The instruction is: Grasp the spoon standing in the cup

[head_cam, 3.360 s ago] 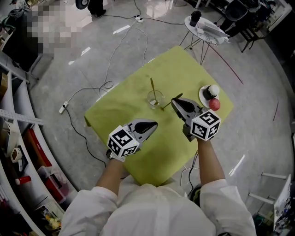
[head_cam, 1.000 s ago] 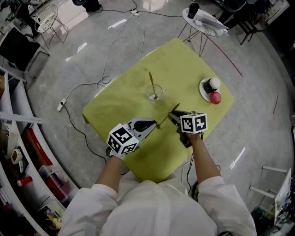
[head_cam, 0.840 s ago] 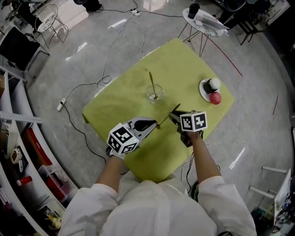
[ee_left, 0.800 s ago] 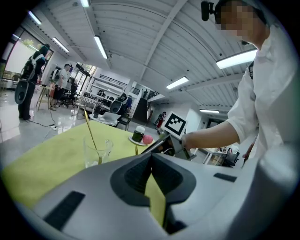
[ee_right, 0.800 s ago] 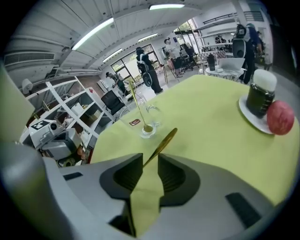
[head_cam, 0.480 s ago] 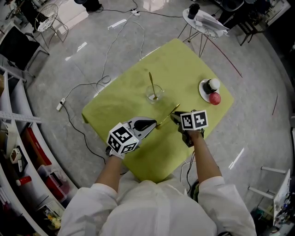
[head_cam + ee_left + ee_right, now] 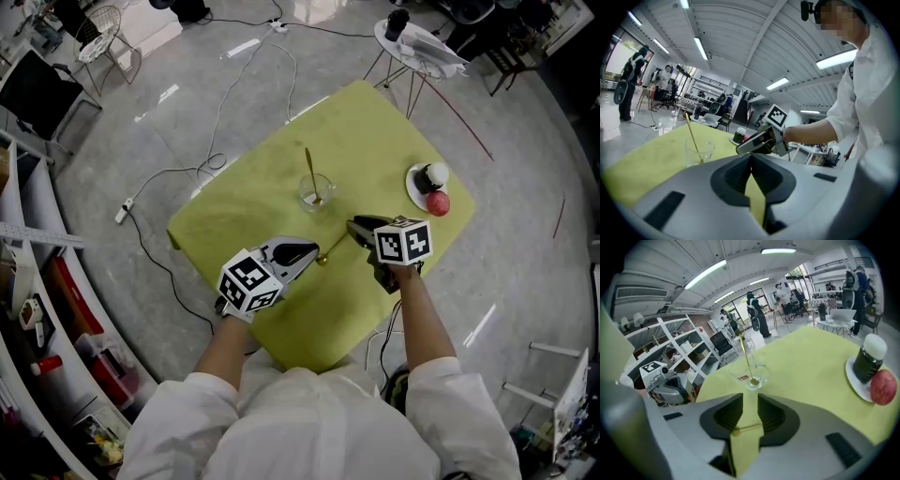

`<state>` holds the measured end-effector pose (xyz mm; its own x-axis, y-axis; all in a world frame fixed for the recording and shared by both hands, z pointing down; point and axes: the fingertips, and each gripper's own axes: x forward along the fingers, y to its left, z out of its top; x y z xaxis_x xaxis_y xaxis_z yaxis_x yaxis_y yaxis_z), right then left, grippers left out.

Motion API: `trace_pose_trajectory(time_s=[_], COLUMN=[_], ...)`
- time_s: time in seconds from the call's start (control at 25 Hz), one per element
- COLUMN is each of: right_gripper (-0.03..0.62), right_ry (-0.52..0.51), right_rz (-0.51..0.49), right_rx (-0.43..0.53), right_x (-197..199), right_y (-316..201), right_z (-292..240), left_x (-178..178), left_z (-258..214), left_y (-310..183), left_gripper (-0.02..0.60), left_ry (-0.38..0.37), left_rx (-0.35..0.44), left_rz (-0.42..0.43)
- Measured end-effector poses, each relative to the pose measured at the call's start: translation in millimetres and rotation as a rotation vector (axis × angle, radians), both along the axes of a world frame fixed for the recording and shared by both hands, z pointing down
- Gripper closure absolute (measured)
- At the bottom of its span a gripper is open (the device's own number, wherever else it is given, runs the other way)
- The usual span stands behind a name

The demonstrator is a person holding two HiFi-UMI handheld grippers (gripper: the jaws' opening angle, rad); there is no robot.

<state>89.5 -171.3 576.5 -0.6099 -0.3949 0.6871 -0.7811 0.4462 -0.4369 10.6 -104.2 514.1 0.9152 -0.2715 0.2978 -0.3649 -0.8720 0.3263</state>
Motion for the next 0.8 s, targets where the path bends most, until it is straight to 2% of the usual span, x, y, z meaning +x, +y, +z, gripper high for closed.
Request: trace_pose_trajectory(time_s=[0.4, 0.8], right_gripper=[0.493, 0.493], right_ry=[-0.034, -0.016], right_rz=[-0.106, -0.195], right_rx=[0.136, 0.174], right_x=[-29.7, -59.2], right_y=[-40.2, -76.5], right_z=[-37.8, -47.3], left_x=[-1.6, -6.7], left_z=[-1.9, -3.0], left_y=[-5.3, -11.2], left_gripper=[0.577, 0.577], left_ry=[0.003, 0.003], left_rx=[0.001, -0.002], left_rz=[-0.014, -0.026])
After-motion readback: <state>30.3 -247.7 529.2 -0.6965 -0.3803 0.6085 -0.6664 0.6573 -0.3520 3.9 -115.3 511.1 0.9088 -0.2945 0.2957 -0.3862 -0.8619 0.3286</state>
